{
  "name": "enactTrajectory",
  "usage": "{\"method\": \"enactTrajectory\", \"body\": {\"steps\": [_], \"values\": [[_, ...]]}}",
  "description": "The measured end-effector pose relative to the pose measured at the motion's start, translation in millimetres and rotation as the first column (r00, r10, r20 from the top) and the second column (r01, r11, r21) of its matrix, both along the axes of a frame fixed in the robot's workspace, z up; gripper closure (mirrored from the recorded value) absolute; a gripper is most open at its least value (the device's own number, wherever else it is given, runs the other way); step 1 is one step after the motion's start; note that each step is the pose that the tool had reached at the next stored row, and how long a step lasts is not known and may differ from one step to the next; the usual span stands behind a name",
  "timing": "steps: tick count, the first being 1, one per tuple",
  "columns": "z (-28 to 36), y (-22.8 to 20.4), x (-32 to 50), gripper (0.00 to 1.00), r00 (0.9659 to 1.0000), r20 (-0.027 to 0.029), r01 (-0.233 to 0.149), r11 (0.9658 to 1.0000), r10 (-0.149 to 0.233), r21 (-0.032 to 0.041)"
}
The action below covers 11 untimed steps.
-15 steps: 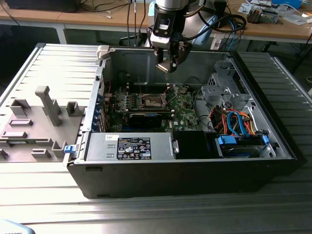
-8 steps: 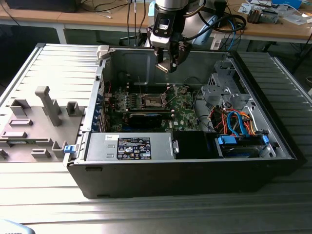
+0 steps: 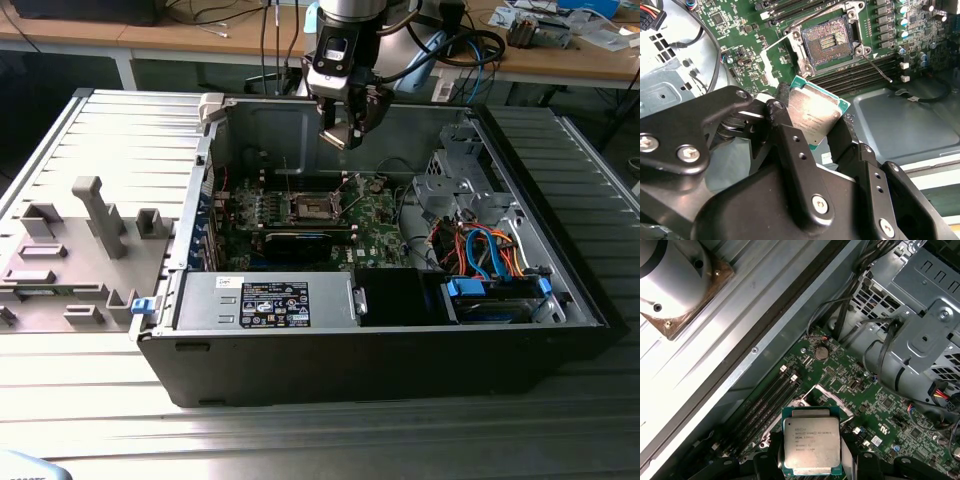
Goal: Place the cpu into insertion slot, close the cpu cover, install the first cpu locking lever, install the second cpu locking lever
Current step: 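Place the cpu into insertion slot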
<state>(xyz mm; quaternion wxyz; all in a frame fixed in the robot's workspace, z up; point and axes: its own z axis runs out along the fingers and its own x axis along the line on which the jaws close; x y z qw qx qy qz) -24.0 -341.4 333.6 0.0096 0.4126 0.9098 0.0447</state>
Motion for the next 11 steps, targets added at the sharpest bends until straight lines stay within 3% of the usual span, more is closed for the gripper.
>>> {"method": "enactTrajectory", "body": {"steps": [11], "values": [[0.0, 0.0, 0.0, 0.45, 1.0, 0.0, 0.009, 1.0, -0.009, 0.0]]}}
